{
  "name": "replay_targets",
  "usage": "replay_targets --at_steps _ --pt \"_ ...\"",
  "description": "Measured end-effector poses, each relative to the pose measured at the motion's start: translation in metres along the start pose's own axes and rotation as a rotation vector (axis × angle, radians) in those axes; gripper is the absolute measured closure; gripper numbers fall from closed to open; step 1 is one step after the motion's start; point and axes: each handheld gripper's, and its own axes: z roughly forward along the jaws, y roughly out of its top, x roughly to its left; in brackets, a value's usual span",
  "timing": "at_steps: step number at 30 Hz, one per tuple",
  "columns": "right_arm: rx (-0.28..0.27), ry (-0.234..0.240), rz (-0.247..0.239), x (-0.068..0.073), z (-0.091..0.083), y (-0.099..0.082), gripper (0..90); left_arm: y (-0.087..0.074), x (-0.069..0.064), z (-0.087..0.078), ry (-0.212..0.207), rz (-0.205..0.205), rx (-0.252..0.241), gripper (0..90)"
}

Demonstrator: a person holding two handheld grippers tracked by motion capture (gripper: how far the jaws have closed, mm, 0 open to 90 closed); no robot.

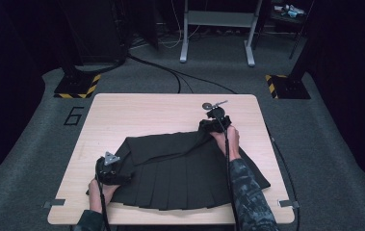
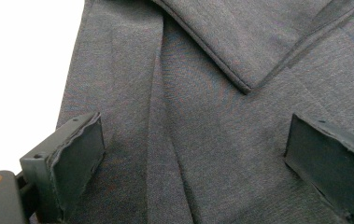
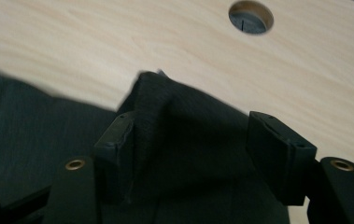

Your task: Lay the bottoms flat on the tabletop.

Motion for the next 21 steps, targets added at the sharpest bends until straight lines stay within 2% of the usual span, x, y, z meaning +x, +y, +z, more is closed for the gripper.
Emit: replay_targets --at_steps 3,7,9,13,16,17,19,21 --pt "0.003 0.010 0.003 -0.007 -0.010 -0.015 35.6 0.000 0.000 0.000 0.001 0.002 -0.002 4.6" --pt "-0.011 0.045 0.028 -0.011 -0.022 -0.039 35.7 0.000 0.000 0.000 0.001 0.003 -0.002 4.6" --pt "-0.015 0.045 0.026 -0.012 -0.027 -0.052 35.7 0.000 0.000 0.000 0.001 0.002 -0.002 4.6" --pt "-0.024 0.054 0.061 -0.015 -0.036 -0.080 33.4 0.000 0.000 0.000 0.001 0.002 0.003 4.6" --pt "-0.050 0.035 0.073 -0.015 -0.046 -0.099 30.4 0.001 0.001 -0.001 0.005 0.006 0.011 4.6" --pt "-0.066 0.039 0.076 -0.014 -0.050 -0.105 29.2 0.000 0.000 0.000 0.010 -0.006 -0.004 4.5" --pt "-0.097 0.043 0.073 -0.013 -0.058 -0.110 26.5 0.001 0.000 0.000 0.006 -0.007 0.004 4.6" --pt "-0.120 0.034 0.062 -0.011 -0.066 -0.107 26.1 0.005 -0.001 -0.001 0.028 -0.004 0.010 5.5"
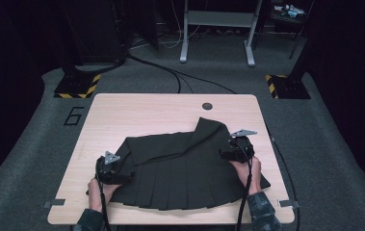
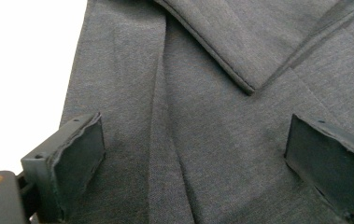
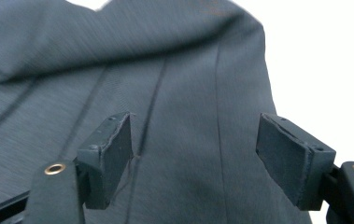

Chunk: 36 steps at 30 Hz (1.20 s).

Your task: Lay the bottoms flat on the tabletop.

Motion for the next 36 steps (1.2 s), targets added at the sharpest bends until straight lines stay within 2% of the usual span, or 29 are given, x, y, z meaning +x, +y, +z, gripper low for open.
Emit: replay_targets --at_steps 1,2,5,6,7,8,11,13,15,17,18,19,22,24,27,28,29,32,36 --pt "-0.014 0.002 -0.003 0.002 -0.002 0.005 25.5 0.003 -0.001 -0.001 0.009 0.010 0.000 6.9" --pt "-0.016 0.005 -0.022 0.004 -0.004 0.010 25.4 0.007 -0.003 -0.003 0.014 0.004 -0.013 8.0" --pt "-0.022 0.014 -0.051 0.009 0.000 0.029 24.6 0.018 -0.008 -0.008 -0.013 0.011 -0.026 10.8" --pt "-0.011 0.021 -0.047 0.010 0.004 0.034 24.2 0.022 -0.010 -0.008 -0.020 0.019 -0.027 13.4" --pt "-0.016 0.031 -0.059 0.010 0.008 0.039 24.0 0.026 -0.012 -0.008 -0.039 0.027 -0.016 14.1" --pt "-0.003 0.041 -0.050 0.012 0.011 0.044 23.5 0.029 -0.014 -0.006 -0.051 0.038 -0.007 14.7" --pt "0.000 0.047 -0.064 0.015 0.022 0.053 23.0 0.035 -0.018 0.000 -0.063 0.062 0.035 20.4" --pt "0.011 0.059 -0.059 0.016 0.028 0.057 22.3 0.036 -0.019 0.007 -0.059 0.079 0.058 23.2" --pt "0.011 0.068 -0.055 0.014 0.035 0.065 21.6 0.037 -0.020 0.011 -0.051 0.076 0.076 26.5" --pt "0.012 0.081 -0.049 0.014 0.040 0.072 21.0 0.037 -0.021 0.015 -0.041 0.085 0.094 33.7" --pt "0.016 0.078 -0.038 0.015 0.042 0.075 20.9 0.038 -0.022 0.016 -0.036 0.088 0.090 37.0" --pt "0.013 0.076 -0.049 0.016 0.046 0.082 20.9 0.037 -0.023 0.016 -0.041 0.085 0.081 40.3" --pt "0.028 0.072 -0.048 0.021 0.059 0.099 20.6 0.037 -0.024 0.016 -0.047 0.095 0.084 55.4" --pt "0.039 0.068 -0.059 0.024 0.068 0.109 20.7 0.037 -0.024 0.016 -0.052 0.102 0.083 60.5" --pt "0.087 0.029 -0.078 0.030 0.090 0.124 21.0 0.038 -0.025 0.016 -0.057 0.121 0.093 66.5" --pt "0.089 0.018 -0.077 0.029 0.095 0.126 21.2 0.038 -0.026 0.016 -0.053 0.122 0.085 67.7" --pt "0.117 0.010 -0.061 0.027 0.105 0.130 21.1 0.038 -0.026 0.016 -0.055 0.127 0.096 69.1" --pt "0.147 0.019 -0.019 0.023 0.117 0.135 25.8 0.037 -0.026 0.016 -0.059 0.125 0.084 70.7" --pt "0.190 -0.013 -0.047 0.027 0.126 0.136 42.8 0.035 -0.026 0.016 -0.059 0.125 0.064 73.0"
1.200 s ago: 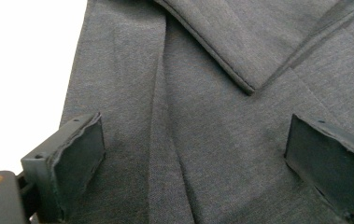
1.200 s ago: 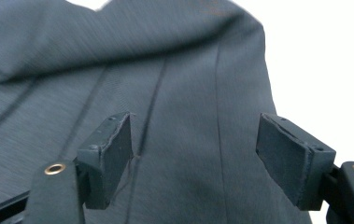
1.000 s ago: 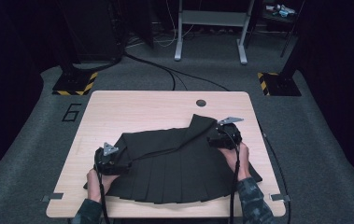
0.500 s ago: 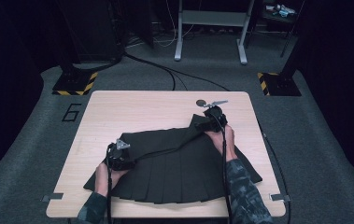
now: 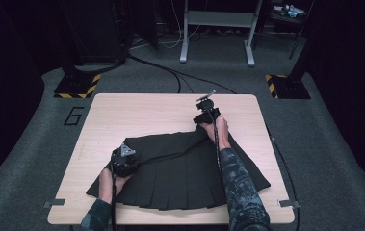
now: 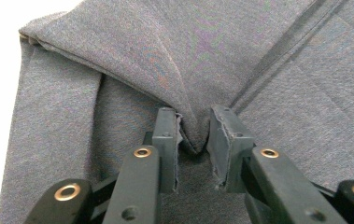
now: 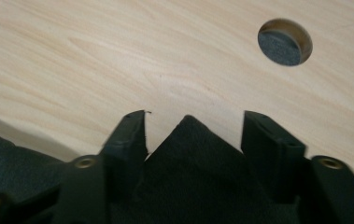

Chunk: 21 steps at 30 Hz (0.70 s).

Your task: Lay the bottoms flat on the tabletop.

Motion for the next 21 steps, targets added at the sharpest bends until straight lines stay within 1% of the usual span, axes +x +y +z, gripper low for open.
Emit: replay_targets --at_steps 1,2,3,4,5,7,8,9,10,11,13,14,16,17,19,21 --pt "0.006 -0.005 0.003 0.000 0.000 -0.001 47.6 0.000 0.000 -0.001 -0.006 0.005 0.010 73.3" --pt "0.007 -0.007 0.010 0.000 -0.001 -0.002 56.4 0.001 0.000 0.000 -0.007 0.005 0.006 74.0" --pt "0.010 -0.006 0.012 -0.001 -0.003 -0.003 61.2 0.001 -0.001 -0.001 -0.004 0.010 0.009 75.1" --pt "0.002 -0.004 0.019 -0.002 -0.006 -0.005 68.2 0.002 -0.001 0.000 -0.005 0.010 0.010 76.8" --pt "-0.006 -0.001 0.027 -0.003 -0.011 -0.008 73.0 0.002 -0.002 0.000 -0.001 0.009 0.008 78.8" --pt "-0.026 0.012 0.026 -0.007 -0.017 -0.013 79.7 0.003 -0.002 0.000 0.000 0.021 0.017 80.9" --pt "-0.034 0.017 0.019 -0.008 -0.019 -0.017 82.5 0.003 -0.003 0.001 0.011 0.021 0.006 81.7" --pt "-0.046 0.028 0.023 -0.010 -0.023 -0.020 85.8 0.003 -0.003 0.001 0.011 0.021 0.006 82.2" --pt "-0.057 0.031 0.023 -0.011 -0.026 -0.024 87.0 0.004 -0.003 0.000 0.009 0.020 0.010 82.5" --pt "-0.065 0.037 0.018 -0.011 -0.031 -0.027 87.6 0.004 -0.002 -0.001 0.007 0.029 0.014 82.7" --pt "-0.091 0.037 0.011 -0.011 -0.042 -0.035 88.1 0.005 -0.002 -0.003 0.010 0.024 0.005 83.0" --pt "-0.111 0.034 -0.002 -0.011 -0.049 -0.039 88.2 0.006 -0.002 -0.004 0.014 0.025 -0.002 83.2" --pt "-0.142 0.038 -0.011 -0.011 -0.062 -0.049 88.4 0.007 -0.003 -0.008 0.030 0.033 -0.027 83.3" --pt "-0.166 0.045 -0.008 -0.012 -0.071 -0.056 88.5 0.008 -0.002 -0.010 0.033 0.042 -0.026 83.4" --pt "-0.186 0.051 -0.005 -0.013 -0.082 -0.067 88.6 0.009 -0.003 -0.014 0.032 0.038 -0.037 83.5" --pt "-0.201 0.062 -0.001 -0.014 -0.091 -0.080 88.6 0.011 -0.002 -0.018 0.042 0.042 -0.055 83.6"
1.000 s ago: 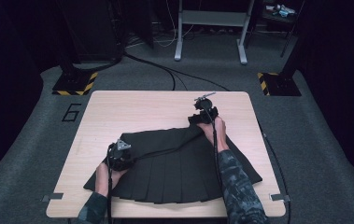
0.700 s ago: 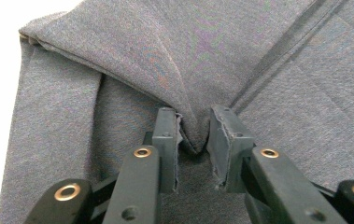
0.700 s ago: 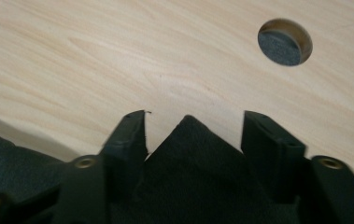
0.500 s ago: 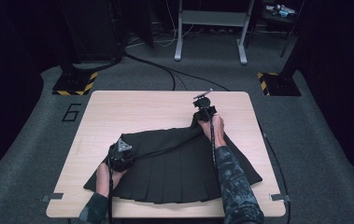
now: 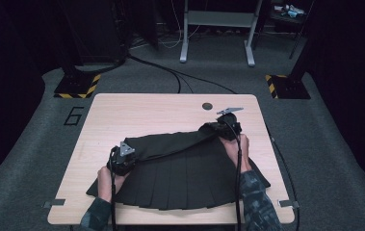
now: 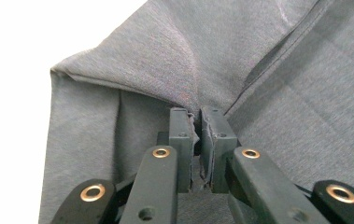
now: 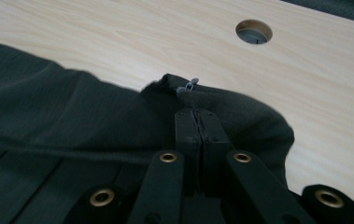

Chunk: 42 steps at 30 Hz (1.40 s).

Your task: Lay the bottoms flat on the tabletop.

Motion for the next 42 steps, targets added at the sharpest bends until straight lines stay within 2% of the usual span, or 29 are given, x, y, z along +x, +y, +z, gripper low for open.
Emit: replay_targets --at_steps 4,9,12,14,16,18,20,21,22,23,24,25,26,28,30,31,33,35,38,42 --pt "-0.056 0.036 0.036 0.000 -0.023 -0.029 88.6 0.003 0.000 -0.007 0.009 0.006 -0.019 83.7" --pt "-0.086 0.054 0.056 0.005 -0.036 -0.063 88.7 -0.001 -0.005 -0.012 -0.001 0.037 -0.004 83.7" --pt "-0.104 0.057 0.064 0.008 -0.042 -0.081 88.7 -0.005 -0.010 -0.013 -0.001 0.045 -0.012 83.8" --pt "-0.113 0.060 0.068 0.008 -0.045 -0.089 88.8 -0.005 -0.011 -0.014 -0.005 0.058 -0.006 83.7" --pt "-0.118 0.060 0.073 0.007 -0.049 -0.088 88.8 0.000 -0.010 -0.013 -0.004 0.067 -0.008 83.8" --pt "-0.123 0.053 0.058 0.001 -0.049 -0.078 88.9 0.012 -0.005 -0.013 -0.001 0.070 -0.013 83.9" --pt "-0.129 0.049 0.062 -0.010 -0.044 -0.052 88.9 0.035 0.007 -0.011 0.025 0.052 -0.048 83.9" --pt "-0.122 0.042 0.067 -0.016 -0.037 -0.034 88.8 0.054 0.018 -0.007 0.047 0.025 -0.066 83.9" --pt "-0.104 0.022 0.075 -0.024 -0.025 -0.009 88.1 0.066 0.026 -0.004 0.072 0.005 -0.085 83.8" --pt "-0.109 0.012 0.087 -0.029 -0.018 0.005 86.3 0.085 0.039 0.002 0.100 -0.046 -0.096 83.4" --pt "-0.098 -0.025 0.103 -0.035 -0.008 0.025 76.4 0.095 0.045 0.002 0.117 -0.075 -0.099 79.3" --pt "-0.083 -0.053 0.122 -0.036 -0.003 0.035 72.3 0.107 0.051 -0.001 0.156 -0.117 -0.122 71.8" --pt "-0.086 -0.070 0.139 -0.038 0.000 0.046 65.8 0.112 0.054 -0.004 0.171 -0.135 -0.134 59.4" --pt "-0.091 -0.109 0.149 -0.037 -0.003 0.054 52.7 0.118 0.059 -0.013 0.191 -0.172 -0.168 45.9" --pt "-0.101 -0.105 0.142 -0.036 -0.011 0.053 46.6 0.114 0.060 -0.019 0.194 -0.170 -0.164 37.3" --pt "-0.102 -0.108 0.127 -0.036 -0.013 0.050 42.7 0.111 0.061 -0.020 0.181 -0.173 -0.142 34.4" --pt "-0.097 -0.103 0.125 -0.035 -0.019 0.041 38.8 0.101 0.060 -0.019 0.171 -0.151 -0.109 30.5" --pt "-0.096 -0.094 0.122 -0.035 -0.023 0.029 34.1 0.091 0.059 -0.019 0.147 -0.146 -0.076 25.5" --pt "-0.088 -0.073 0.119 -0.035 -0.030 0.010 29.4 0.076 0.055 -0.020 0.113 -0.137 -0.049 23.0" --pt "-0.078 -0.056 0.100 -0.034 -0.044 -0.022 21.3 0.052 0.053 -0.030 0.076 -0.158 -0.048 22.8"
